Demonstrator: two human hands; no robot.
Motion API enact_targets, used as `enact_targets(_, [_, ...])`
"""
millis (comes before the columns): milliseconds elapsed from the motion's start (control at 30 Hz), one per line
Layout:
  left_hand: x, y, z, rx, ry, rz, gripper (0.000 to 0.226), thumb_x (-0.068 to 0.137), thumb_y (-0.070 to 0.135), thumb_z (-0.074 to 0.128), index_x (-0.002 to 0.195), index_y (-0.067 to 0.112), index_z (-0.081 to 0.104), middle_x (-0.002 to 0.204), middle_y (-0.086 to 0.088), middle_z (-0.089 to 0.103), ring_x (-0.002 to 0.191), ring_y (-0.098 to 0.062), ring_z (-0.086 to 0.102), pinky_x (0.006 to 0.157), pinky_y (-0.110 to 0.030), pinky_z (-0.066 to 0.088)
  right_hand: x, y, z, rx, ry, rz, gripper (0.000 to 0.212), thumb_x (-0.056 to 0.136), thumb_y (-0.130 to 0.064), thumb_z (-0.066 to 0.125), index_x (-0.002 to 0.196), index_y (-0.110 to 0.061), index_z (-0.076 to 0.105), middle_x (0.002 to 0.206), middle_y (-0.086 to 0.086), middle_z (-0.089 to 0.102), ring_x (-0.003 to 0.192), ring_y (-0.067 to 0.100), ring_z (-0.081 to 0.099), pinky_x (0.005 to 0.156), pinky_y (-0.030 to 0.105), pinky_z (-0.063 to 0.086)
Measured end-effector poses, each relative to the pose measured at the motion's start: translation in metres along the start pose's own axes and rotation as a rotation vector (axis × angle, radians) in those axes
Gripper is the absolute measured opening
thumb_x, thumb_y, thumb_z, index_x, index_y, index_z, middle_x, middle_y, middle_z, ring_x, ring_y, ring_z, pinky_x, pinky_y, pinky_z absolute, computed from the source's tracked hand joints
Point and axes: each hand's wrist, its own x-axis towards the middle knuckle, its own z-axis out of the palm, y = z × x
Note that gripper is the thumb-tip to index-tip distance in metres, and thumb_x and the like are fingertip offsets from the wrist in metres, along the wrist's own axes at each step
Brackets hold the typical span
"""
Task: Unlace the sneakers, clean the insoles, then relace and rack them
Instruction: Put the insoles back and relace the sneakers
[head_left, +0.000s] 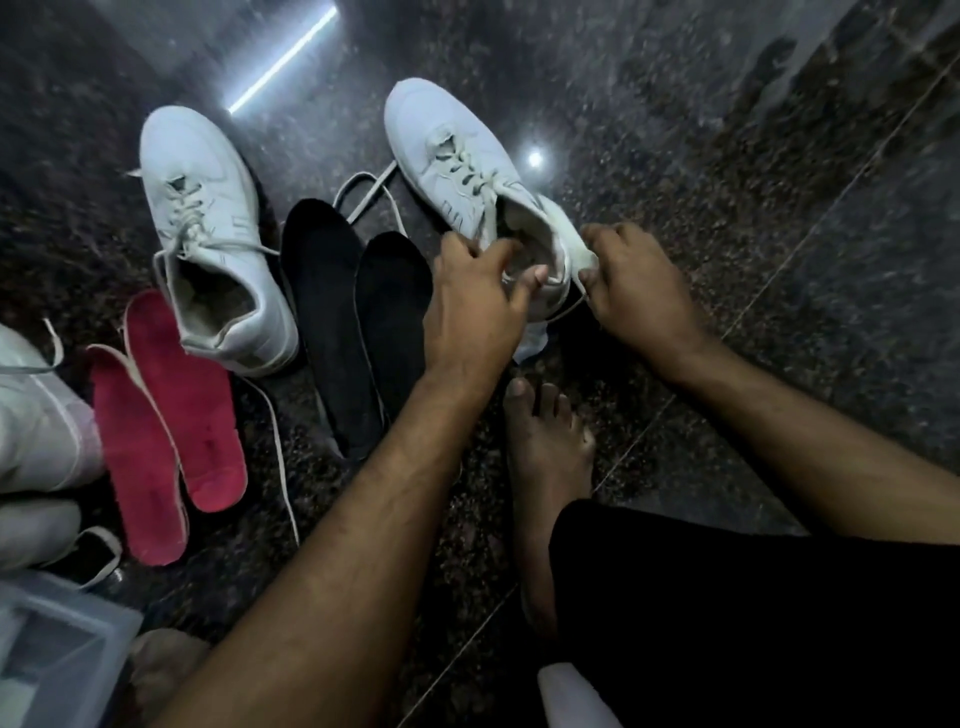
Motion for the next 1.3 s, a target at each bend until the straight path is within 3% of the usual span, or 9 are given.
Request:
enact_targets(133, [0.009,-0.001,0.003,0.085,-0.046,-0.005,0.042,0.09,0.056,0.064,0.094,0.014,0.065,0.107,-0.009,0.046,0.101,-0.029,0.055,0.082,-0.042,0.051,0.011,0.0,0.009,-0.039,-0.059,0.014,0.045,0.092,-0.023,0.055,0.134,-0.01,0.046,0.121,0.018,0.052,0.11,0.039,0.051,0.087,0.046,0.048])
enact_targets(300, [0.006,-0.005,0.002,0.08,-0.073,-0.014,0.045,0.092,0.056,0.06,0.094,0.011,0.061,0.104,-0.009,0.046,0.1,-0.03,0.054,0.081,-0.043,0.049,0.014,-0.005,0.014,0.123,-0.054,0.074,0.049,0.088,-0.015,0.057,0.135,-0.008,0.047,0.123,0.019,0.052,0.113,0.039,0.052,0.094,0.045,0.047])
enact_targets(433, [-0.004,-0.011,0.003,0.076,-0.071,-0.029,0.043,0.093,0.054,0.061,0.092,0.011,0.061,0.105,-0.011,0.048,0.1,-0.029,0.053,0.08,-0.044,0.048,0.005,-0.009,0.003,0.245,0.135,0.125,0.047,0.085,-0.018,0.056,0.132,-0.012,0.052,0.122,0.012,0.055,0.112,0.03,0.055,0.095,0.037,0.045])
enact_targets(700, [-0.041,-0.021,-0.006,0.084,-0.019,-0.035,0.039,0.092,0.055,0.061,0.088,0.016,0.062,0.102,-0.007,0.045,0.1,-0.026,0.049,0.077,-0.043,0.05,-0.032,-0.031,-0.029,0.216,0.384,0.017,0.045,0.088,-0.025,0.055,0.131,-0.015,0.056,0.12,0.0,0.064,0.105,0.027,0.053,0.091,0.04,0.044])
enact_targets(833, [-0.029,-0.012,-0.006,0.187,0.029,-0.029,0.024,0.093,0.037,0.059,0.106,0.023,0.072,0.125,-0.012,0.043,0.112,-0.03,0.042,0.093,-0.046,0.048,-0.043,-0.044,-0.034,0.132,0.282,-0.024,0.044,0.089,-0.034,0.054,0.13,-0.02,0.055,0.111,-0.002,0.064,0.104,0.024,0.054,0.089,0.041,0.04])
enact_targets(967, [-0.008,-0.004,-0.002,0.304,-0.149,-0.138,0.026,0.087,0.025,0.055,0.11,0.032,0.065,0.16,-0.01,0.008,0.136,-0.037,0.021,0.107,-0.051,0.032,-0.045,-0.053,-0.028,0.078,0.089,-0.046,0.043,0.088,-0.038,0.052,0.129,-0.024,0.055,0.109,-0.003,0.067,0.102,0.023,0.06,0.089,0.039,0.038])
enact_targets(1133, [0.0,-0.005,-0.001,0.296,-0.225,-0.189,0.021,0.089,0.033,0.054,0.109,0.03,0.061,0.164,-0.006,-0.009,0.141,-0.037,0.013,0.109,-0.054,0.029,-0.037,-0.046,-0.03,-0.073,0.011,-0.064,0.044,0.091,-0.045,0.051,0.13,-0.023,0.052,0.105,0.001,0.068,0.099,0.028,0.061,0.086,0.042,0.04])
enact_targets(1233, [-0.002,-0.008,-0.002,0.284,-0.223,-0.172,0.025,0.091,0.038,0.055,0.114,0.03,0.06,0.165,-0.007,-0.008,0.14,-0.038,0.015,0.108,-0.053,0.032,-0.029,-0.036,-0.037,0.236,-0.051,0.059,0.034,0.09,-0.039,0.062,0.12,-0.024,0.062,0.101,-0.002,0.071,0.095,0.022,0.065,0.083,0.035,0.05])
enact_targets(1300, [-0.002,-0.009,-0.002,0.268,-0.222,-0.167,0.025,0.091,0.038,0.057,0.114,0.029,0.061,0.165,-0.008,-0.007,0.14,-0.038,0.014,0.108,-0.053,0.033,-0.026,-0.033,-0.04,0.444,0.029,0.15,0.021,0.092,-0.03,0.064,0.11,-0.022,0.065,0.096,-0.006,0.072,0.087,0.011,0.066,0.08,0.031,0.053])
